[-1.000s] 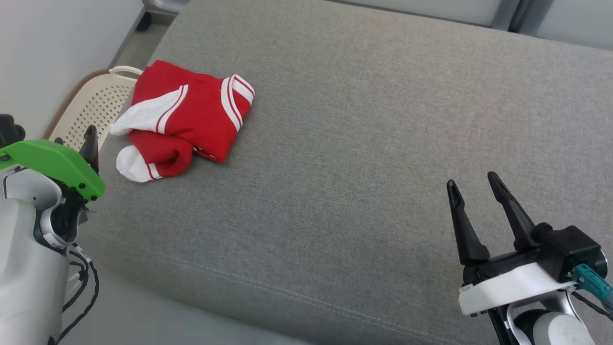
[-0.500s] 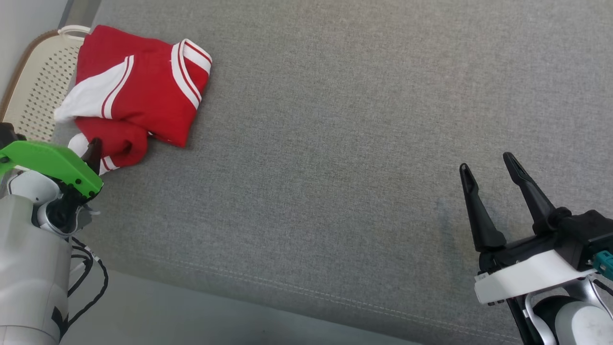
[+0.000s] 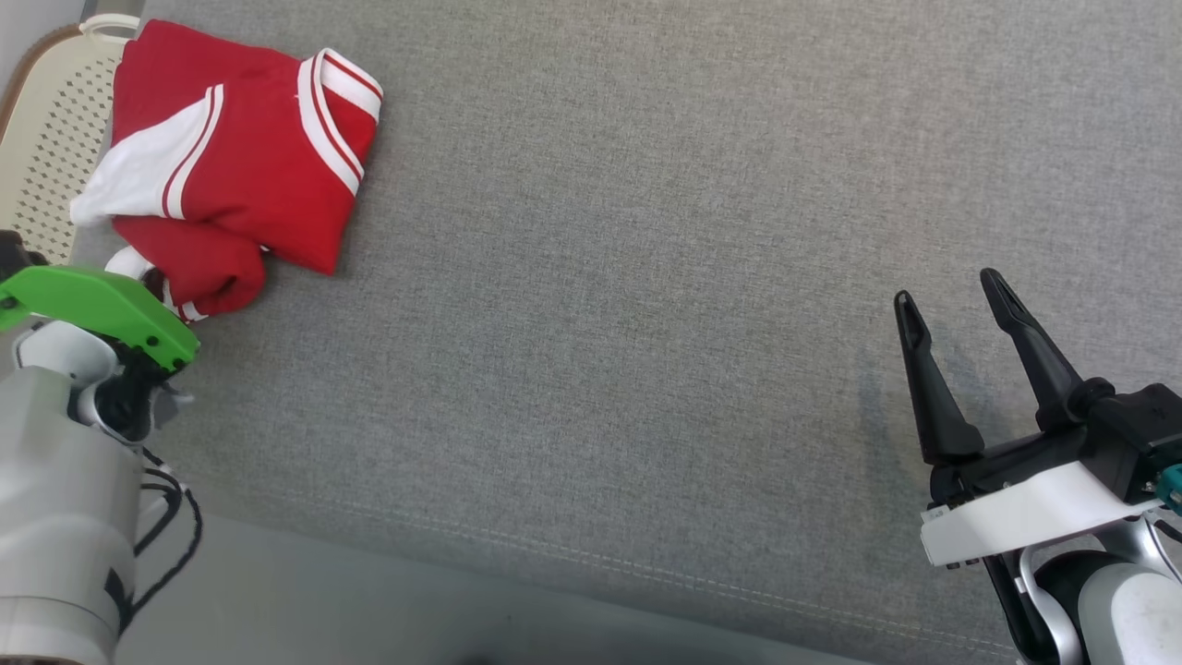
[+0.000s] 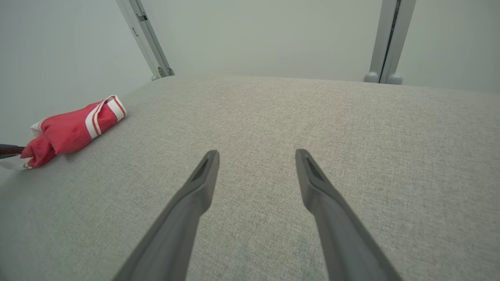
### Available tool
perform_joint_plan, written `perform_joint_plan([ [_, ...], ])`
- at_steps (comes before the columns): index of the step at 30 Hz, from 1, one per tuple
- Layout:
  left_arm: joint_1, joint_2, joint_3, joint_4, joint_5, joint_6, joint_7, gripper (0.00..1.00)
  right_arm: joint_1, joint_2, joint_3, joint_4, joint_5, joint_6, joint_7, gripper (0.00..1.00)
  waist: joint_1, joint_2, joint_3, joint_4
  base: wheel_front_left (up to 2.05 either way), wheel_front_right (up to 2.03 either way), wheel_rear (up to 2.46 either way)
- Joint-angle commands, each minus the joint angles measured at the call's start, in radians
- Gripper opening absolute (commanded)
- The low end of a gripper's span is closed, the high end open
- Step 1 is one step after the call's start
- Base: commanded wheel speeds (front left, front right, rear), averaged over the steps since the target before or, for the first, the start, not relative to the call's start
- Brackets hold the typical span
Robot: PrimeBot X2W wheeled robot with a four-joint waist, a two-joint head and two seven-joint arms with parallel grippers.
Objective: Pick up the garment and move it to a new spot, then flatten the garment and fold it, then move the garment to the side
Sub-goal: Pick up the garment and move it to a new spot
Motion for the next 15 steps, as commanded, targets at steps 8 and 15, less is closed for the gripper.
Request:
perform_joint_plan([
  [8,-0.082,0.073,-0.042,-0.011,0.082,0.005,-0.188,0.0,-0.006,0.024,0.004,0.043,0.02,-0.001,-0.041,1.0,-0.0002,-0.0001,-0.085,-0.01,0.0,0.0,0.0],
  [15,-0.095,0.109,-0.062,-0.04,0.124,0.036,-0.293,0.0,0.003,0.044,0.012,0.079,0.029,-0.001,-0.071,1.0,-0.0002,-0.0001,-0.152,-0.028,0.0,0.0,0.0],
])
